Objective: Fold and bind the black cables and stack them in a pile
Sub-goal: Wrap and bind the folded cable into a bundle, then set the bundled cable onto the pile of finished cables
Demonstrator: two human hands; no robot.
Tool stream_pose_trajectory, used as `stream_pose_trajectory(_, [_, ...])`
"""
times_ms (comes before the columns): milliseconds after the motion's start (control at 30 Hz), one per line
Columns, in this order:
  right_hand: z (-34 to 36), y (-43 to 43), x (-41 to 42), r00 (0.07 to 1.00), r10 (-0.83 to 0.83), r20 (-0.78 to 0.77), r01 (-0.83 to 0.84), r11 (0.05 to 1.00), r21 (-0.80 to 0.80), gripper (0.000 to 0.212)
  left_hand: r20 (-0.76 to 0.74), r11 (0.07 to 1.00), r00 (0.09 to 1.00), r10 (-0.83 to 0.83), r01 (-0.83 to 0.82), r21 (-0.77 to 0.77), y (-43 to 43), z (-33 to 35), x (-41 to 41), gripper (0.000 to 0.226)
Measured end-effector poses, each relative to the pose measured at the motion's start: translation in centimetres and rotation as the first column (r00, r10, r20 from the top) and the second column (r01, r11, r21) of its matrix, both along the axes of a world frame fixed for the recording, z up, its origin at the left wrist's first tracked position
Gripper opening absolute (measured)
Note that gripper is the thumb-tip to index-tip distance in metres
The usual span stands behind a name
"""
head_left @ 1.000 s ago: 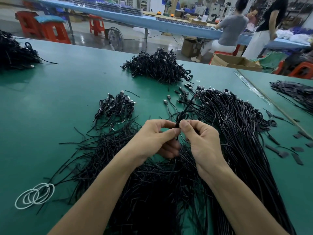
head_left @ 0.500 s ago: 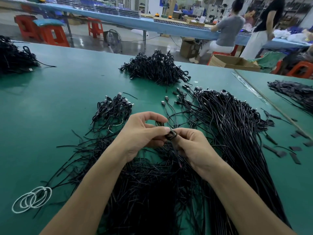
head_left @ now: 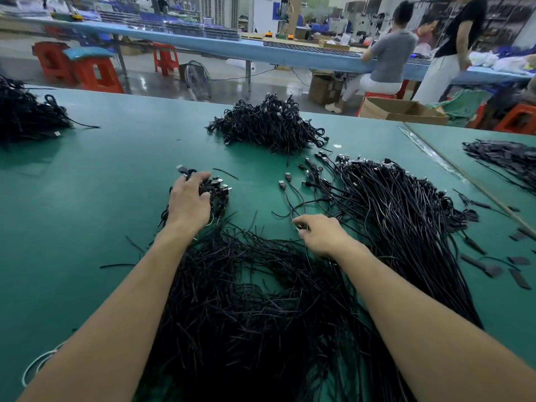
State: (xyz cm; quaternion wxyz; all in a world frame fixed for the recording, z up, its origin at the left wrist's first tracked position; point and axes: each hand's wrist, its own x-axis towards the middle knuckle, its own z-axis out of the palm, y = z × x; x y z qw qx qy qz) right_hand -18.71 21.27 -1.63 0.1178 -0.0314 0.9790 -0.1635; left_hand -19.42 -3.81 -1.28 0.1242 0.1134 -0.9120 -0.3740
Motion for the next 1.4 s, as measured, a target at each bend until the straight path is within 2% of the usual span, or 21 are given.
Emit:
stream_pose_trajectory(67, [-0.7,-0.4,-0.5,1.0,0.011,-0.027,-0.007,0.99,0.14,0.036,-0.042,1.0,0.999,0.0,0.0,-0.004,0.0,-0.3,0.1,0.042])
stream_pose_trajectory(200, [-1.9,-1.1,-0.5,0.977,0.04,-0.211,0.02,0.961,0.276,0.03,-0.225,0.997,0.974,0.016,-0.032,-0.07,1.4,-0.6,1.1,0.026])
stream_pose_trajectory(367, [-2.2,-1.0,-0.3,0.938,0.025,-0.344,0.052,0.975,0.214,0.033,-0.232,0.993,0.968,-0.094,0.075,-0.092,4.0,-0.2,2.6,0.019])
stream_pose_trajectory(467, [-2.0,-0.6,-0.2,0.915,0.061,-0.399,0.038,0.971,0.236,0.036,-0.258,0.98,0.964,-0.063,0.011,-0.197,5.1,-0.2,3.4,0.019])
stream_pose_trajectory(533, [-1.5,-0.5,-0.1,0.914,0.034,-0.405,0.044,0.982,0.182,0.04,-0.25,0.982,0.962,-0.111,0.068,-0.175,5.6,-0.2,3.7,0.021])
stream_pose_trajectory(633, [0.3,-0.4,-0.1,0.941,-0.076,-0.33,0.046,0.994,-0.098,0.047,-0.169,0.942,0.937,-0.307,0.273,-0.196,6.4,-0.5,3.9,0.04])
stream_pose_trajectory(700, [2.0,-0.3,0.5,0.955,-0.029,-0.294,-0.047,0.967,-0.249,0.045,-0.101,0.89,0.904,-0.416,0.381,-0.252,6.8,-0.8,4.1,0.055])
stream_pose_trajectory(767, [3.8,-0.1,2.0,0.955,0.098,-0.279,-0.184,0.935,-0.302,0.04,-0.096,0.856,0.88,-0.465,0.419,-0.302,7.3,-0.8,4.3,0.049])
stream_pose_trajectory(867, [6.0,0.7,4.2,0.913,0.215,-0.347,-0.284,0.945,-0.161,0.021,-0.219,0.857,0.841,-0.494,0.428,-0.288,7.4,-0.7,4.9,0.024])
stream_pose_trajectory(933, [7.1,1.6,5.3,0.891,0.253,-0.377,-0.303,0.95,-0.08,0.011,-0.274,0.883,0.84,-0.468,0.439,-0.164,7.2,-0.3,5.5,0.019])
stream_pose_trajectory(1033, [7.8,2.4,6.3,0.887,0.268,-0.376,-0.259,0.963,0.076,0.017,-0.246,0.902,0.868,-0.43,0.427,-0.071,7.1,0.8,6.4,0.027])
stream_pose_trajectory(1167, [7.5,2.5,6.8,0.909,0.288,-0.301,-0.184,0.926,0.328,0.016,-0.12,0.88,0.875,-0.469,0.452,-0.147,7.9,2.0,8.1,0.043])
stream_pose_trajectory(1267, [7.0,2.7,6.9,0.935,0.29,-0.203,-0.183,0.887,0.424,0.011,-0.086,0.866,0.866,-0.493,0.479,-0.144,8.2,2.4,8.5,0.052])
stream_pose_trajectory(1400, [6.9,2.9,7.5,0.957,0.279,-0.079,-0.213,0.86,0.464,0.014,-0.077,0.874,0.874,-0.479,0.468,-0.127,7.4,2.4,8.4,0.041])
